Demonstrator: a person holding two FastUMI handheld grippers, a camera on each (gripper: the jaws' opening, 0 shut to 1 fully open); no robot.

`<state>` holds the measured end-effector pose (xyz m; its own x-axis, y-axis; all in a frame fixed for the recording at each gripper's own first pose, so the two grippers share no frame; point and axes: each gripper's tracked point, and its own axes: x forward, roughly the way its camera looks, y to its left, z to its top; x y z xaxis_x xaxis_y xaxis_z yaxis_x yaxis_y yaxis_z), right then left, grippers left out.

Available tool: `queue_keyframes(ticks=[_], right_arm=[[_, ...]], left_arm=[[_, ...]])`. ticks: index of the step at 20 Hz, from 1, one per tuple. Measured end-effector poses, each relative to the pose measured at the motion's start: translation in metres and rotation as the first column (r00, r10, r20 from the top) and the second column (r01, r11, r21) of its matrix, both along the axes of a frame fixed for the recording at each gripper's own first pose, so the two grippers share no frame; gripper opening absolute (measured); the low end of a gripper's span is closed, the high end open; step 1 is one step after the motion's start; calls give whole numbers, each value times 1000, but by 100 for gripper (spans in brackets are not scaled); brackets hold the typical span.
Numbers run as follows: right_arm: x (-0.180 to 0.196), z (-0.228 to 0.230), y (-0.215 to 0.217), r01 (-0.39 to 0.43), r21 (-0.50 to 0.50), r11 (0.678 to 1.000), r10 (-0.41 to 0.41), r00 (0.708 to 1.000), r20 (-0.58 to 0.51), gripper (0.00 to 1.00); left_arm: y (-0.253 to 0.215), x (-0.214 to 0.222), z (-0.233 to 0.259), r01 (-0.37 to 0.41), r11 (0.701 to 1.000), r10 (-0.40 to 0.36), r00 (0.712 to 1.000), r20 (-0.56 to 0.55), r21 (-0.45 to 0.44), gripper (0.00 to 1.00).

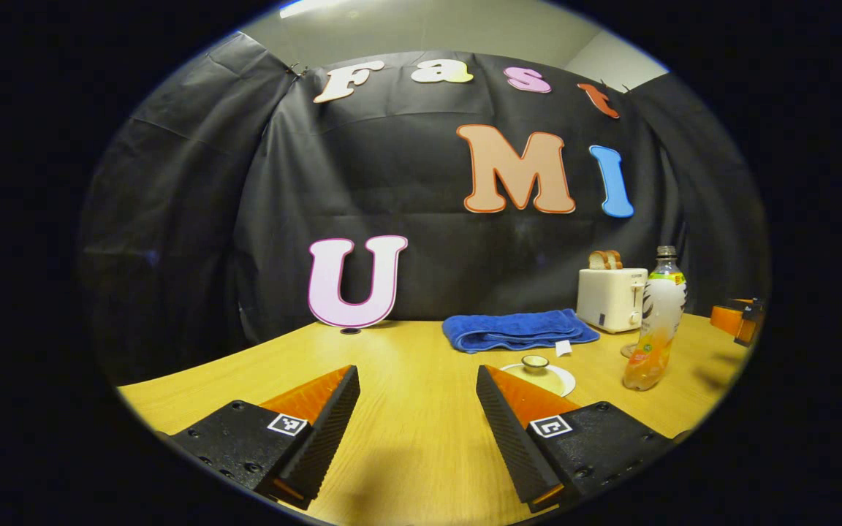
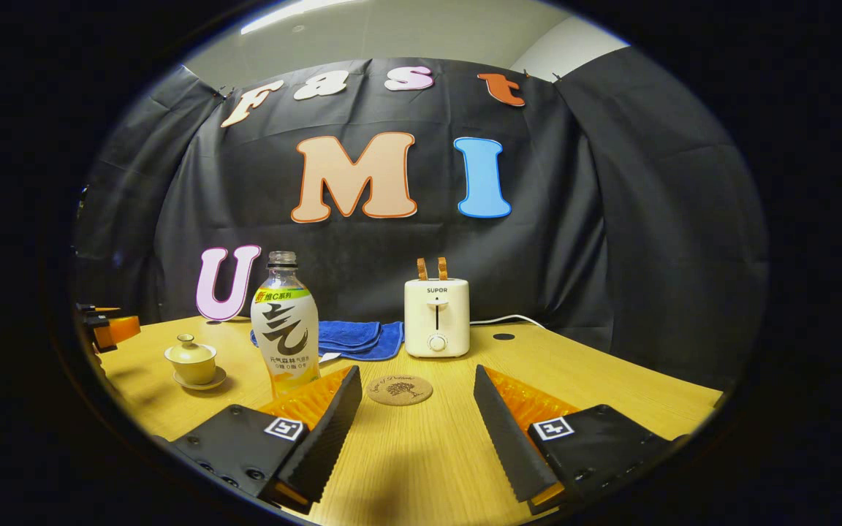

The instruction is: Open the teacup lid with one hand, grasp the water bottle and pour water into the teacup with the other hand; after pouring, place the water bottle on the coaster and then close the teacup lid.

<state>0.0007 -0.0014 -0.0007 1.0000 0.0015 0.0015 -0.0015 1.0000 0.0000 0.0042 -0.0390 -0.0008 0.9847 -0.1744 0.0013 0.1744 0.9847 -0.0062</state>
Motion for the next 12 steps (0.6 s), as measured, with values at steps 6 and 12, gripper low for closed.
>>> queue_keyframes(ticks=[6,12], right_arm=[[0,0,0,0,0,1000,0,1000,1,97],[0,0,0,0,0,1000,0,1000,1,97]], left_arm=[[-47,12,-1,181,984,-181,984,0,0,93],[-86,26,-6,337,941,-337,941,-23,6,92]])
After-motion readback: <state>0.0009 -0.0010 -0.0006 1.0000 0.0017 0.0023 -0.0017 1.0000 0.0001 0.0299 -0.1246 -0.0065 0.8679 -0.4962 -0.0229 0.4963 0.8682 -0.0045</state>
